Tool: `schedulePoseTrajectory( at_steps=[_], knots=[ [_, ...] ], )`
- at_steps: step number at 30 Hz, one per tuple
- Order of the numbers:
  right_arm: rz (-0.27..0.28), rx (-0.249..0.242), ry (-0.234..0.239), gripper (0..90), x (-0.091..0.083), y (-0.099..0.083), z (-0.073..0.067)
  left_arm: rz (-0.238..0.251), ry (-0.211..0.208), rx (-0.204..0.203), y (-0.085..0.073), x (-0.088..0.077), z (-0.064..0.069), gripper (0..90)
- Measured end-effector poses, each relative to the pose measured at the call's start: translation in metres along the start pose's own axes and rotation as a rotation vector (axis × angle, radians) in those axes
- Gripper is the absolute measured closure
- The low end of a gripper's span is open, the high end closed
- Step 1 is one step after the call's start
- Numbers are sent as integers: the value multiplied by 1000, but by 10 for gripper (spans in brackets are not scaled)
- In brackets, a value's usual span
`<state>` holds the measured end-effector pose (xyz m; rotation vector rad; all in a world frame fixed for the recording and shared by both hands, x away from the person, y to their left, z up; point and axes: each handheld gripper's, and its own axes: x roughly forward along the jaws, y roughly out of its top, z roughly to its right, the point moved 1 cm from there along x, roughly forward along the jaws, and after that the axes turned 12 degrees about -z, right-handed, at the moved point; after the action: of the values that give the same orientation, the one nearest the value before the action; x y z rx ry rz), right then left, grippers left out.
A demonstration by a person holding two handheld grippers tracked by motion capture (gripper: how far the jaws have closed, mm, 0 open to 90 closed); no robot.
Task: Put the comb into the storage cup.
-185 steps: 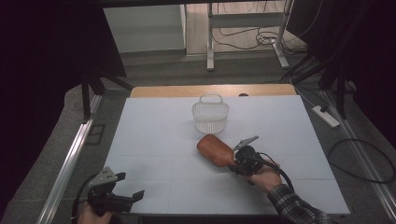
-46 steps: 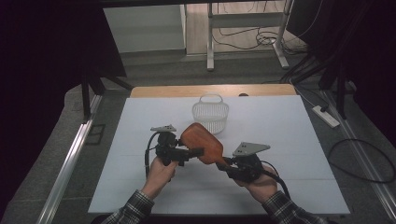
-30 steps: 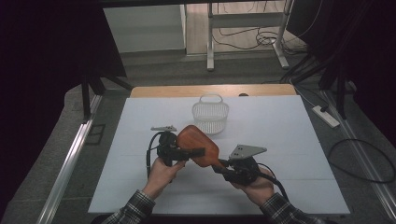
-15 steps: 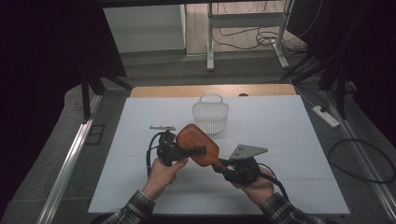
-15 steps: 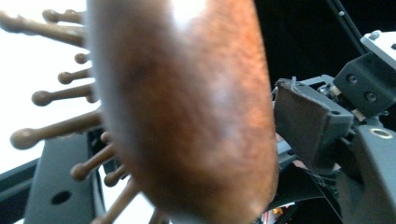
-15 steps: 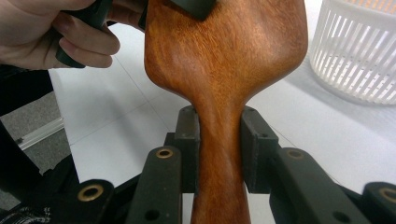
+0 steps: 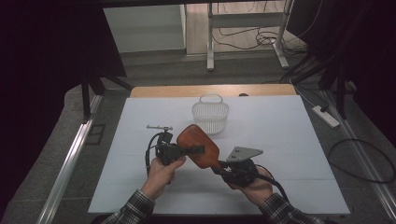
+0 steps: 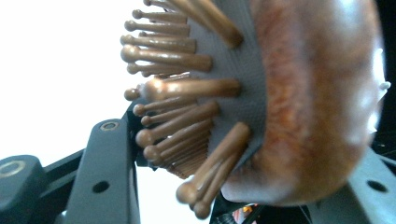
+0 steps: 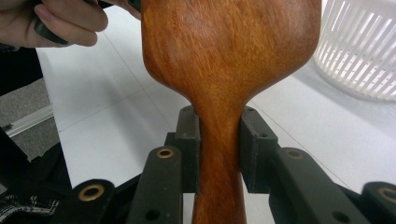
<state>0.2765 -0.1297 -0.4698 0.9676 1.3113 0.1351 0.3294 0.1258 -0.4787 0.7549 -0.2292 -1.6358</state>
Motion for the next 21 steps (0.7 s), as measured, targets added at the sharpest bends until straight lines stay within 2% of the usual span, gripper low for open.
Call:
schedulePoseTrajectory(
  at_steps=[7, 13, 18, 21],
  knots=[
    [-4, 1, -2, 718, 1, 0, 1, 8, -5, -7, -1, 1, 0, 506],
    [-7, -3, -6, 713, 2, -1, 0, -4, 47, 43, 1, 2, 9, 508],
    [-16, -6, -3, 703, 2, -2, 1, -18, 62, 58, 2, 3, 11, 507],
    [-29, -13, -3, 668, 4, -2, 1, -16, 74, 61, 2, 3, 12, 507]
  ],
)
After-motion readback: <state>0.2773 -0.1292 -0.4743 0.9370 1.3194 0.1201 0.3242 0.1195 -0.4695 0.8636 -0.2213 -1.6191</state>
